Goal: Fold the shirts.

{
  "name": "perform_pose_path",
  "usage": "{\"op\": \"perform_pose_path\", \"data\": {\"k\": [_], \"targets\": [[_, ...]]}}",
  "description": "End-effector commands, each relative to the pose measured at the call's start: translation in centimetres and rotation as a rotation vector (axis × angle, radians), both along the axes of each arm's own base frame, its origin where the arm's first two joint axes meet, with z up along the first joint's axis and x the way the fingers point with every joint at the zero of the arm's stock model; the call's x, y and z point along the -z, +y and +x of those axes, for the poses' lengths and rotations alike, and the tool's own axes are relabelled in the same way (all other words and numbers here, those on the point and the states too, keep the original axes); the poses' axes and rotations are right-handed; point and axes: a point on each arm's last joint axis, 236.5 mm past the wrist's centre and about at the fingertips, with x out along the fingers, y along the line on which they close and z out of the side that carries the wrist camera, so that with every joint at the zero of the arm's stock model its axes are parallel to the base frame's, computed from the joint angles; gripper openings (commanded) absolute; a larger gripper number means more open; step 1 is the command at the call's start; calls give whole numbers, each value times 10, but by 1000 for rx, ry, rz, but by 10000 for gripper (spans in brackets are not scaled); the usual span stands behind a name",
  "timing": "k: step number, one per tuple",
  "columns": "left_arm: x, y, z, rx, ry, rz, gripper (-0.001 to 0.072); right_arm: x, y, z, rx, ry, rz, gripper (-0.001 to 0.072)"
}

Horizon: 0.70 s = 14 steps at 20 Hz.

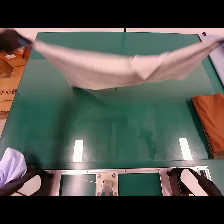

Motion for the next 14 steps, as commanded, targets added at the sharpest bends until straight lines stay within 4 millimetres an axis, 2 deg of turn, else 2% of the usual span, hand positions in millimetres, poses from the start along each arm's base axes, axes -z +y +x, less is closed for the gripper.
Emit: {"op": "perform_pose_path", "data": {"k": [1,2,4,6,8,10,12,14], "targets": [[-153,-11,-94,-76,-470,58,18,-117,19,-72,139,-291,-95,12],[-169,-13,-114,-90,-525,81,18,-128,21,-84,171,-318,-94,13],[-177,-11,-134,-114,-559,124,18,-130,25,-97,200,-329,-115,12],[-164,-9,-136,-114,-517,164,19,-120,30,-98,186,-271,-81,12],[-139,-7,-131,-99,-422,202,19,-101,26,-94,186,-191,-59,12],[-107,4,-118,-117,-316,230,18,-61,11,-86,209,-51,-58,12],[-65,13,-98,-123,-195,225,19,-2,-9,-78,234,132,-32,12],[-12,18,-78,-113,-62,192,18,57,-19,-70,229,276,46,12]]}}
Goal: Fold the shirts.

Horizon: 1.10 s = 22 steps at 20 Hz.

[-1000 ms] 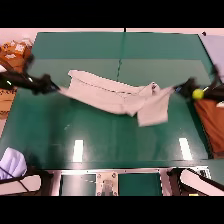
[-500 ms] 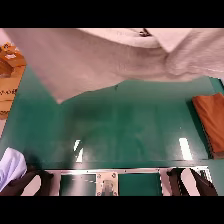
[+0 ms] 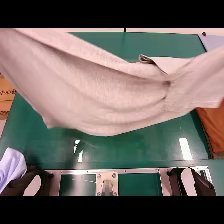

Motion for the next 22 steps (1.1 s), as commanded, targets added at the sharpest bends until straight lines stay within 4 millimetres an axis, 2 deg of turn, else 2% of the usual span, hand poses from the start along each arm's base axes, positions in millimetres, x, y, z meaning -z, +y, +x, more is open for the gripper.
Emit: {"op": "perform_pose_path", "data": {"k": [1,5,7,9,10,11,12,13,15,17,19,22], "targets": [[91,10,28,-15,231,-47,18,101,-18,7,21,254,136,12],[235,3,52,17,489,-180,18,227,-29,15,30,431,278,12],[293,-10,56,56,574,-267,18,279,-28,13,38,470,323,12],[329,-20,58,85,627,-338,18,307,-24,13,36,474,355,12],[337,-22,58,105,647,-337,18,309,-23,15,27,461,360,12],[336,-22,60,109,645,-335,18,299,-21,20,9,420,359,12],[327,-22,63,112,623,-329,18,281,-20,27,-11,359,361,12],[311,-24,65,135,598,-317,18,252,-17,36,-44,276,362,12],[258,-32,61,209,523,-270,18,180,-9,46,-122,102,317,12],[186,-38,53,257,380,-201,18,105,-3,43,-171,-65,170,12],[100,-42,38,264,174,-129,18,33,7,30,-172,-216,7,12],[-19,-51,-7,261,-145,-22,18,-67,28,-4,-120,-450,-181,12]]}}
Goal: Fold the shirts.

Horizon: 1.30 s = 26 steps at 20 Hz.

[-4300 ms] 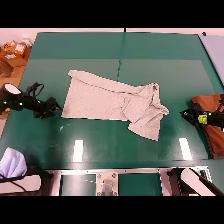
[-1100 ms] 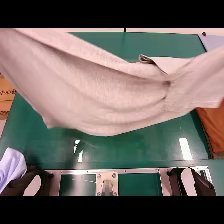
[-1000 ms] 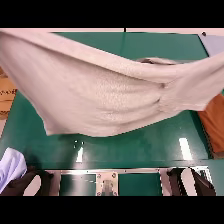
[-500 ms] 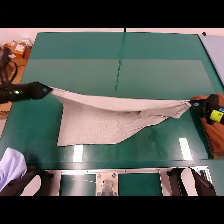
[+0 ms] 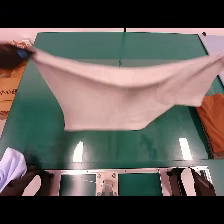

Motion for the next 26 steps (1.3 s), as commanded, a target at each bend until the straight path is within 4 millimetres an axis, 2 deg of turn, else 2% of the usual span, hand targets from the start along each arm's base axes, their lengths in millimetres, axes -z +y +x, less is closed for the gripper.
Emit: {"op": "perform_pose_path", "data": {"k": [1,3,5,7,8,9,11,13,14,16,18,21,23,25,26], "targets": [[-129,-14,-62,-11,-356,70,18,-115,30,-45,63,-303,-178,12],[-180,-19,-99,-35,-524,81,18,-160,42,-72,122,-442,-231,12],[-210,-24,-130,-52,-622,79,19,-190,48,-94,177,-547,-250,12],[-216,-25,-142,-60,-643,85,18,-201,49,-104,207,-592,-250,13],[-211,-21,-138,-80,-613,83,18,-200,48,-103,210,-586,-249,13],[-203,-13,-130,-110,-571,92,19,-196,44,-100,220,-567,-244,13],[-179,10,-102,-196,-463,103,19,-179,29,-86,244,-503,-223,13],[-141,29,-59,-238,-329,100,18,-147,6,-60,249,-412,-162,13],[-118,33,-37,-233,-258,88,18,-123,-10,-42,253,-349,-117,12],[-60,38,11,-205,-85,34,19,-63,-44,-4,262,-204,-26,12],[8,41,57,-174,92,-21,19,3,-63,34,236,-67,15,13],[109,38,115,-113,293,-128,19,99,-67,92,182,112,60,12],[172,48,149,-146,412,-180,19,164,-63,135,163,231,70,13],[225,56,176,-183,504,-230,19,223,-61,171,160,338,101,12],[243,57,186,-194,531,-261,19,248,-60,187,152,383,123,13]]}}
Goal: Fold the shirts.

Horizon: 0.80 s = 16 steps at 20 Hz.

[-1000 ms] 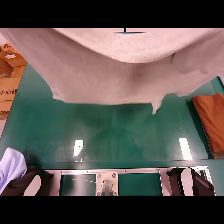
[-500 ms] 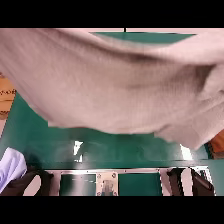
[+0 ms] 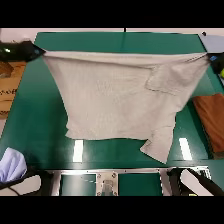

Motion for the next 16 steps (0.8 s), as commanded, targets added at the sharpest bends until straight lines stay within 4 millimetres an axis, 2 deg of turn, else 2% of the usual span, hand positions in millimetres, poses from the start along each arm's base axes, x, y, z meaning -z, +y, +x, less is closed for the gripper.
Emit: {"op": "perform_pose_path", "data": {"k": [1,3,7,10,13,16], "targets": [[85,5,40,-55,127,-126,19,107,5,57,-17,176,51,13],[103,2,53,-70,138,-192,18,139,0,83,-29,226,79,13],[131,12,66,-123,167,-200,19,167,-6,115,-52,261,123,12],[152,13,58,-100,218,-157,19,179,-5,106,-99,299,103,11],[174,9,47,-67,284,-113,19,193,0,82,-184,386,91,10],[194,-1,44,-36,305,-44,19,214,-3,65,-202,483,39,10]]}}
